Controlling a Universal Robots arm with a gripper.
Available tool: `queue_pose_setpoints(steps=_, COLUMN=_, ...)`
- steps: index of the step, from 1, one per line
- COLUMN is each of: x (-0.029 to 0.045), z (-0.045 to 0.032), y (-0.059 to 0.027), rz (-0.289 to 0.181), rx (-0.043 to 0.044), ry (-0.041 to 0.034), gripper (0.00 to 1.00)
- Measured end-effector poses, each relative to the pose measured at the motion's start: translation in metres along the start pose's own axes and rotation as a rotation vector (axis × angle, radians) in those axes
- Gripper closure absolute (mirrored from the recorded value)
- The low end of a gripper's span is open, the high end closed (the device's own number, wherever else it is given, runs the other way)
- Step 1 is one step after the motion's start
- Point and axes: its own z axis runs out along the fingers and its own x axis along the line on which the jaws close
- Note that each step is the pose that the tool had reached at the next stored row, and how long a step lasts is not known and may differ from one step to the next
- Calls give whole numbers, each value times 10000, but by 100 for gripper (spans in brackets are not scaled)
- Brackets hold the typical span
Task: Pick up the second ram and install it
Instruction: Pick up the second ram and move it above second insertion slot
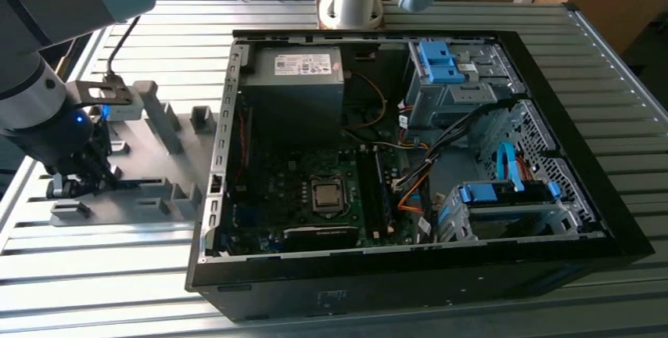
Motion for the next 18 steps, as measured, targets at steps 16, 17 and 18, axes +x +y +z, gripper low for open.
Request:
queue_pose_setpoints(steps=16, x=19, z=-11, y=0, rz=-76, rx=-4, ry=2, gripper=86)
queue_pose_setpoints(steps=17, x=18, z=-18, y=1, rz=-76, rx=-3, ry=1, gripper=86)
queue_pose_setpoints(steps=18, x=18, z=-27, y=1, rz=-76, rx=-2, ry=1, gripper=86)
